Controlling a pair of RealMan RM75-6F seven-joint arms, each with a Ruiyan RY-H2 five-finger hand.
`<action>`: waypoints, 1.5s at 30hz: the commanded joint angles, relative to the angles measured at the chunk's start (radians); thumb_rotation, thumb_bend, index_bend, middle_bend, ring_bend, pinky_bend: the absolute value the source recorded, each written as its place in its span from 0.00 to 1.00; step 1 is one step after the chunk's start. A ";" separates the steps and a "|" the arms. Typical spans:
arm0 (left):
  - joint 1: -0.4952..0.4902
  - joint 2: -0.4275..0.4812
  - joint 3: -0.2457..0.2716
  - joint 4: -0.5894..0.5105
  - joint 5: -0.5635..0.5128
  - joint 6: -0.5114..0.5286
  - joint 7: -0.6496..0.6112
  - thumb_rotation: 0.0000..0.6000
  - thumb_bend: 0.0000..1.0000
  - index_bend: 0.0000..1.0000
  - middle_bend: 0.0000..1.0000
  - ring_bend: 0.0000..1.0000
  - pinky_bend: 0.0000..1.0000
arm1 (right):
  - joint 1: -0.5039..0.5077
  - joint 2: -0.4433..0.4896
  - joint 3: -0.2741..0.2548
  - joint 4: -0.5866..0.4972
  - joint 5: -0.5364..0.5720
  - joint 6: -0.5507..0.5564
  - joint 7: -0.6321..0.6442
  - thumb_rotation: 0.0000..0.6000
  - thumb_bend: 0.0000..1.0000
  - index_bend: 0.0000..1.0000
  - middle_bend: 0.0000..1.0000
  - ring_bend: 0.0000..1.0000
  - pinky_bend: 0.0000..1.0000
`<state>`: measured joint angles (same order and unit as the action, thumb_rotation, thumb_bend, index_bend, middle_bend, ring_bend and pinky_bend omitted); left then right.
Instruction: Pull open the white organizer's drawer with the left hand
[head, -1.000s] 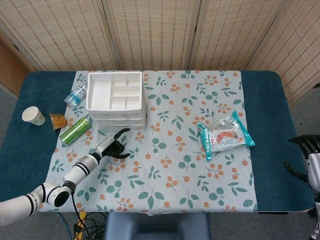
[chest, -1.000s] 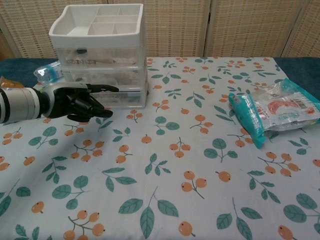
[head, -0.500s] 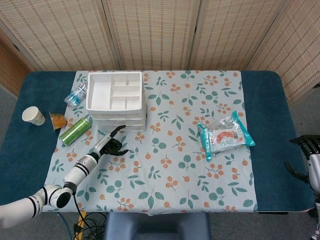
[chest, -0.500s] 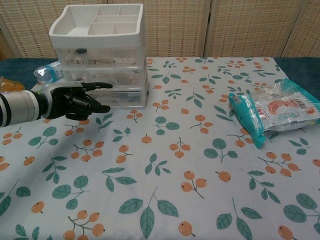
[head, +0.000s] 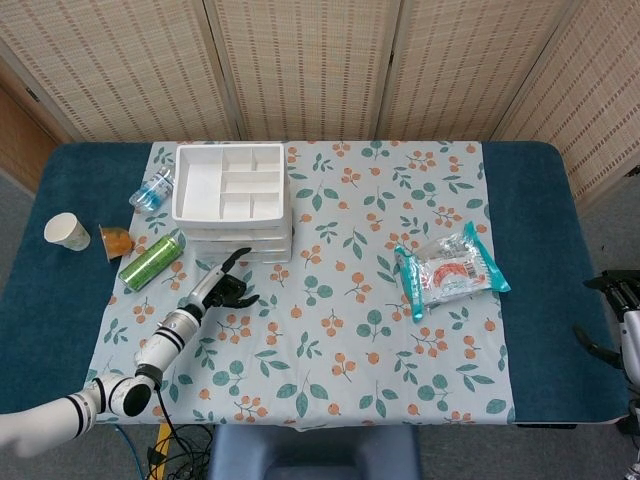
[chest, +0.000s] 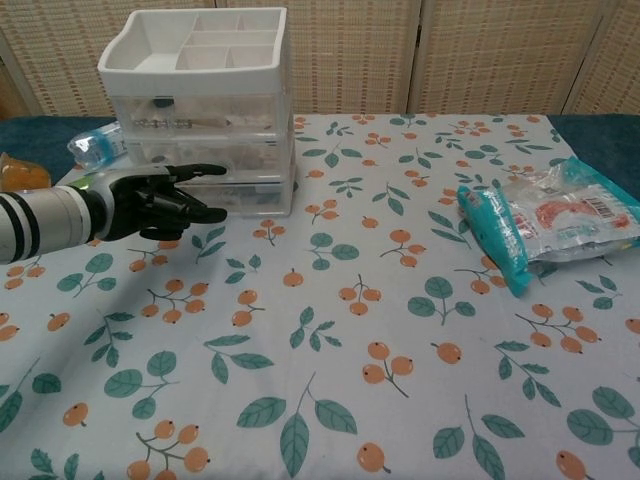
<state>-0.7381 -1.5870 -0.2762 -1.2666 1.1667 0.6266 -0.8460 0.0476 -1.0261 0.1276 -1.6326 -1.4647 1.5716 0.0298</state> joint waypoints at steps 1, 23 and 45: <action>0.003 -0.008 -0.007 -0.005 -0.006 0.005 0.003 1.00 0.26 0.00 0.89 0.98 1.00 | -0.001 0.000 0.000 0.000 0.000 0.000 0.000 1.00 0.23 0.27 0.28 0.27 0.36; -0.003 -0.043 -0.044 0.020 0.006 -0.043 -0.038 1.00 0.26 0.01 0.87 0.98 1.00 | -0.010 -0.004 -0.001 0.011 0.008 -0.001 0.008 1.00 0.23 0.27 0.28 0.28 0.36; 0.001 -0.031 -0.052 0.022 0.059 -0.070 -0.123 1.00 0.26 0.10 0.87 0.98 1.00 | -0.014 -0.006 -0.002 0.005 0.005 -0.002 -0.001 1.00 0.23 0.27 0.28 0.28 0.36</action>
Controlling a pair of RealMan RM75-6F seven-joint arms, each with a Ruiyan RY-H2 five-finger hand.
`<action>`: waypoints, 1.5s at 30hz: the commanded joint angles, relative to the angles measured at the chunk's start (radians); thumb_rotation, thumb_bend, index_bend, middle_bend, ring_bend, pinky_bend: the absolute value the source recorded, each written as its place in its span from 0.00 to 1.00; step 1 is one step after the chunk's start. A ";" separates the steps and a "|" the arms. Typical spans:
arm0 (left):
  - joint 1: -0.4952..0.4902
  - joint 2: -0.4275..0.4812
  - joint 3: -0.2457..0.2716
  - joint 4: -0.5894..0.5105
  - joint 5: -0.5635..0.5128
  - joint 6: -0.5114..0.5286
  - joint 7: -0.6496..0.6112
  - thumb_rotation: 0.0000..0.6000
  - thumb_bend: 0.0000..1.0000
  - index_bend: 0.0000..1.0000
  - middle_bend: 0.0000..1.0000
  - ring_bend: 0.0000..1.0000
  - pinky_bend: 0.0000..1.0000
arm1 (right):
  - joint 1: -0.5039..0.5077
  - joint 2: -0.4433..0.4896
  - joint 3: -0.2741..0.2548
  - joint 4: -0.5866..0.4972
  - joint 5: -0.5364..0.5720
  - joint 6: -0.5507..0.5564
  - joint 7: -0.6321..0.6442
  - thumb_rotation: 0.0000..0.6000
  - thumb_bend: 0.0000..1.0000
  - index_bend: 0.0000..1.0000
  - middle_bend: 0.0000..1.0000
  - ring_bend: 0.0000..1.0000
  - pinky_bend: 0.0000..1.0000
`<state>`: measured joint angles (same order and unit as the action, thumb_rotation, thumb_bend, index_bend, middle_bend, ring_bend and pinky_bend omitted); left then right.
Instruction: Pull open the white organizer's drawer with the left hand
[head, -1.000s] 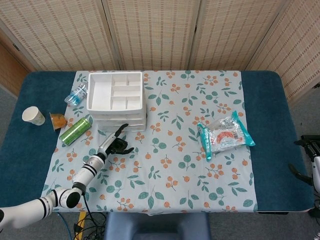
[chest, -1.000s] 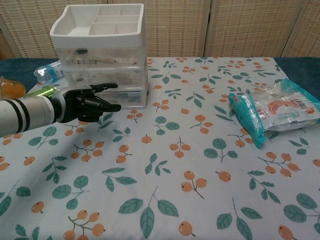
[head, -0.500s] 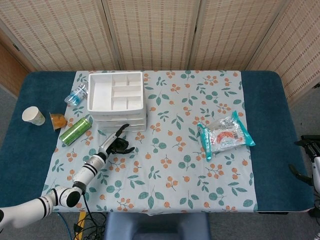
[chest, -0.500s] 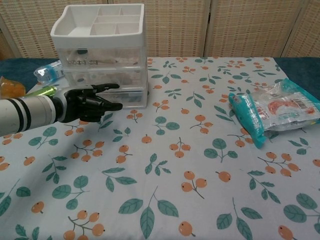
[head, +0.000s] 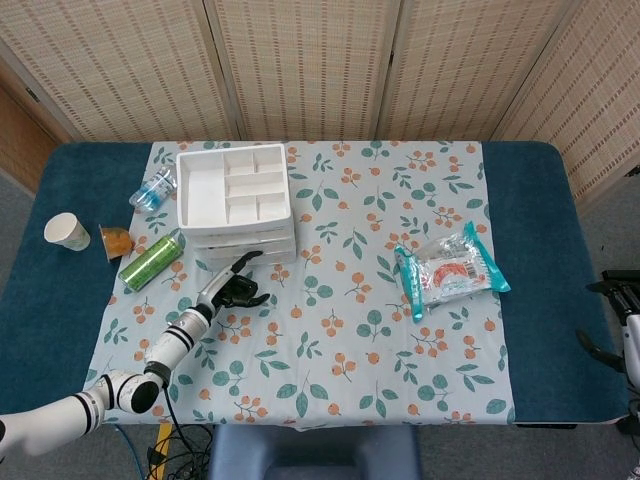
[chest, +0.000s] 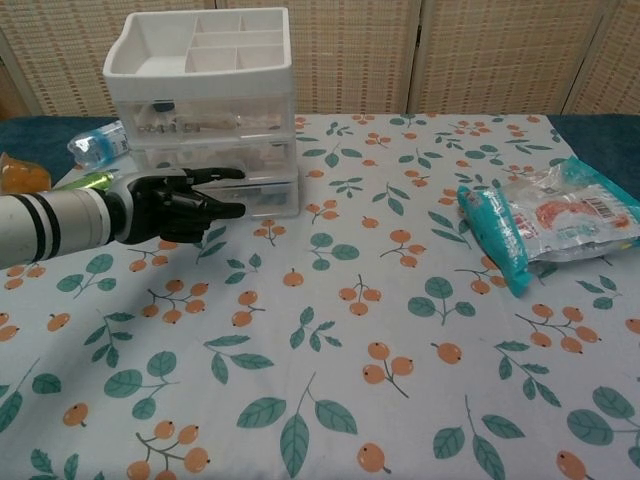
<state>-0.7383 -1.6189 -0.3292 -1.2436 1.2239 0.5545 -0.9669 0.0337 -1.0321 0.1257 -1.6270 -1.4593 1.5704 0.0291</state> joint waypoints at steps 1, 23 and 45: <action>0.002 0.001 0.002 -0.002 0.004 0.003 -0.003 1.00 0.26 0.11 0.87 0.98 1.00 | 0.000 0.000 -0.001 0.000 -0.001 -0.001 0.000 1.00 0.23 0.27 0.28 0.28 0.36; 0.017 0.041 0.045 -0.048 0.062 0.021 -0.019 1.00 0.26 0.19 0.87 0.98 1.00 | 0.001 -0.001 -0.002 -0.012 -0.006 -0.003 -0.013 1.00 0.23 0.27 0.28 0.28 0.36; 0.015 0.100 0.107 -0.109 0.072 0.032 0.124 1.00 0.26 0.15 0.86 0.98 1.00 | -0.002 -0.002 -0.004 -0.017 -0.009 0.000 -0.015 1.00 0.23 0.27 0.28 0.28 0.36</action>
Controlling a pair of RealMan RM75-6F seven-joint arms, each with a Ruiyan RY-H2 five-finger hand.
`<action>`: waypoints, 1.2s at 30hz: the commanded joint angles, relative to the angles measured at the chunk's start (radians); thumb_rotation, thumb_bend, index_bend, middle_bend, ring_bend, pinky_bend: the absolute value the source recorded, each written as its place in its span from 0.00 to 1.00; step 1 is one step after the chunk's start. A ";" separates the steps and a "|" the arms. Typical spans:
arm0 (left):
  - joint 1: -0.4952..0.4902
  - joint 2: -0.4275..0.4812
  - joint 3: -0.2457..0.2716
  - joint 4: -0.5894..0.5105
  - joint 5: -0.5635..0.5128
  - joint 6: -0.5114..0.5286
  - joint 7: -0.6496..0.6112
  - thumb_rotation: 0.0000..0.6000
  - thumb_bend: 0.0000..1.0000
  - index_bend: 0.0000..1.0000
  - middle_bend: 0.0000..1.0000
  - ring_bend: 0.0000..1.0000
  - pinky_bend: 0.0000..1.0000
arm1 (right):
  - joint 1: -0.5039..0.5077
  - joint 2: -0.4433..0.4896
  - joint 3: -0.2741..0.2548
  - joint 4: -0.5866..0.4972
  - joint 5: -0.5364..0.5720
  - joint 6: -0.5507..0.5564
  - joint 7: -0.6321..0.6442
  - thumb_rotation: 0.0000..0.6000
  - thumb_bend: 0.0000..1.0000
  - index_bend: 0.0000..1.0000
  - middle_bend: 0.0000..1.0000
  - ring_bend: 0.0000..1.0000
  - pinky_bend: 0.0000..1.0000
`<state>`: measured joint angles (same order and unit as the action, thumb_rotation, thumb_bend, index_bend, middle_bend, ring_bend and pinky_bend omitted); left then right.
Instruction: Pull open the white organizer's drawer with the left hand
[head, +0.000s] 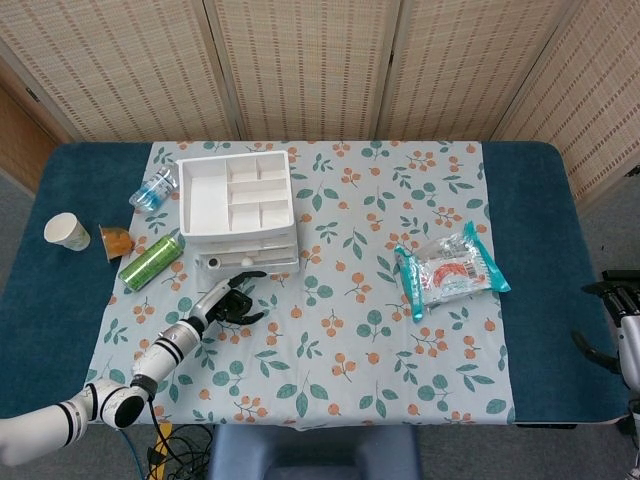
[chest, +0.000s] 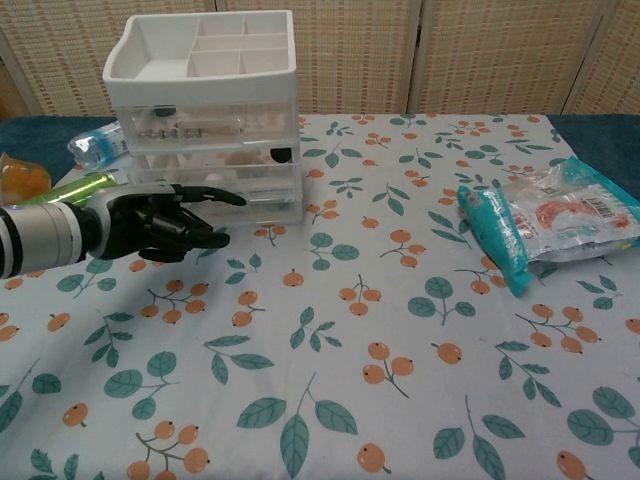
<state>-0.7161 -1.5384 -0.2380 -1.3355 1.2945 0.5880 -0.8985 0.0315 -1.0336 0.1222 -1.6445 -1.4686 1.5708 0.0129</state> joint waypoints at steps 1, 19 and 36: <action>-0.007 0.025 0.017 -0.026 -0.003 -0.003 0.062 1.00 0.26 0.14 0.86 0.98 1.00 | 0.000 -0.001 0.000 0.002 -0.001 0.000 0.002 1.00 0.23 0.27 0.28 0.28 0.36; 0.018 0.212 0.057 -0.246 0.112 0.126 0.237 1.00 0.26 0.20 0.86 0.98 1.00 | 0.000 -0.006 -0.001 0.008 -0.007 0.003 0.010 1.00 0.23 0.27 0.28 0.28 0.36; -0.060 0.235 0.037 -0.162 -0.034 0.103 0.519 1.00 0.26 0.11 0.86 0.98 1.00 | -0.005 -0.011 -0.002 0.024 0.002 0.002 0.023 1.00 0.23 0.27 0.28 0.28 0.36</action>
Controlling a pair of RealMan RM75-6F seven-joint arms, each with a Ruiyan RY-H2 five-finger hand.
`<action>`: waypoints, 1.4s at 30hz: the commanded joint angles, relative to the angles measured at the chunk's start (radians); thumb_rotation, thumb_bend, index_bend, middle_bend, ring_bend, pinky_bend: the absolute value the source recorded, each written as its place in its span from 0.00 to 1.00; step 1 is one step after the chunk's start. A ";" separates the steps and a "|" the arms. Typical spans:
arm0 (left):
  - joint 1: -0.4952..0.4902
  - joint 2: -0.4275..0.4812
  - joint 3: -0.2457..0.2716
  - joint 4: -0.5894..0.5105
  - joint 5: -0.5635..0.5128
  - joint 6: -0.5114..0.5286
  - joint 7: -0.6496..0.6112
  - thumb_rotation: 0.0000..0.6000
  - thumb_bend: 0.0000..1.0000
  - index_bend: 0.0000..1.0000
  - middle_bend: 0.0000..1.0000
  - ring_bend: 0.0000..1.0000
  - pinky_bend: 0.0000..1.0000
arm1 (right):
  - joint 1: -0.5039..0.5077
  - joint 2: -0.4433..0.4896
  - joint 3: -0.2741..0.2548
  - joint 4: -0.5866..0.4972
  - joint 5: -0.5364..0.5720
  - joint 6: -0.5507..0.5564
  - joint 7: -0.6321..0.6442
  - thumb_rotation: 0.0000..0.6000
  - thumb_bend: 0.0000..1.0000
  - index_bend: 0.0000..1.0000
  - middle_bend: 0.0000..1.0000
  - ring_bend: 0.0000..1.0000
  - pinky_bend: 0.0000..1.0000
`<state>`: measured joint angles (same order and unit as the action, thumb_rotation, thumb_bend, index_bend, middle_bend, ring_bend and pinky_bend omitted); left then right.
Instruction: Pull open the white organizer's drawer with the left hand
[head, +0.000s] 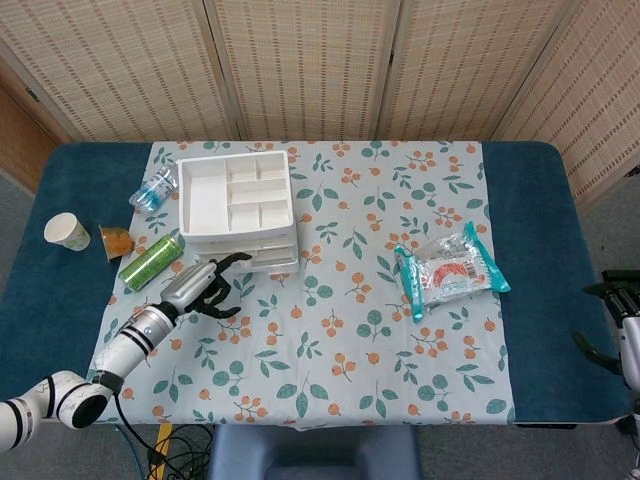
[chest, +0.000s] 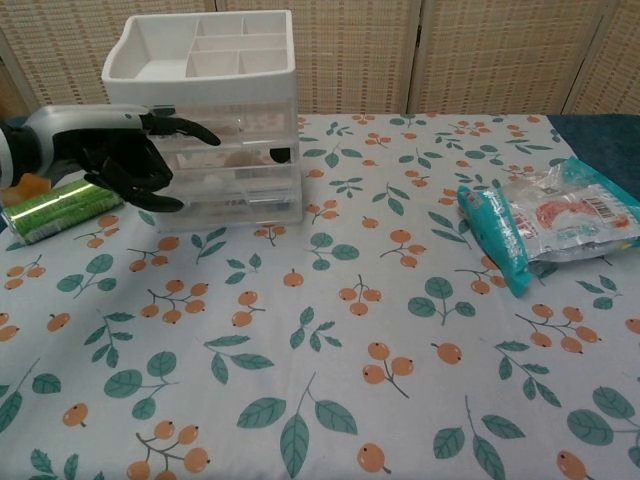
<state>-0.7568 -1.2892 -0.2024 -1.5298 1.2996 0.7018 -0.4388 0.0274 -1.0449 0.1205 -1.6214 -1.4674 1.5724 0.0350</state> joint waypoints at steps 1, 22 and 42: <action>-0.023 -0.015 0.003 0.036 -0.047 -0.015 0.076 1.00 0.26 0.11 0.86 0.98 1.00 | -0.001 0.000 0.000 0.001 0.001 0.001 0.001 1.00 0.23 0.27 0.28 0.28 0.36; -0.063 0.008 0.032 -0.011 -0.095 -0.057 0.207 1.00 0.26 0.32 0.86 0.98 1.00 | 0.000 -0.008 0.001 0.013 0.010 -0.010 0.007 1.00 0.23 0.27 0.28 0.29 0.36; -0.084 0.095 0.076 -0.141 -0.006 -0.095 0.224 1.00 0.26 0.31 0.86 0.98 1.00 | -0.002 -0.012 0.001 0.021 0.010 -0.010 0.015 1.00 0.23 0.27 0.28 0.29 0.36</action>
<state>-0.8399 -1.1954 -0.1271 -1.6698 1.2924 0.6079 -0.2157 0.0256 -1.0568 0.1212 -1.6001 -1.4571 1.5621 0.0503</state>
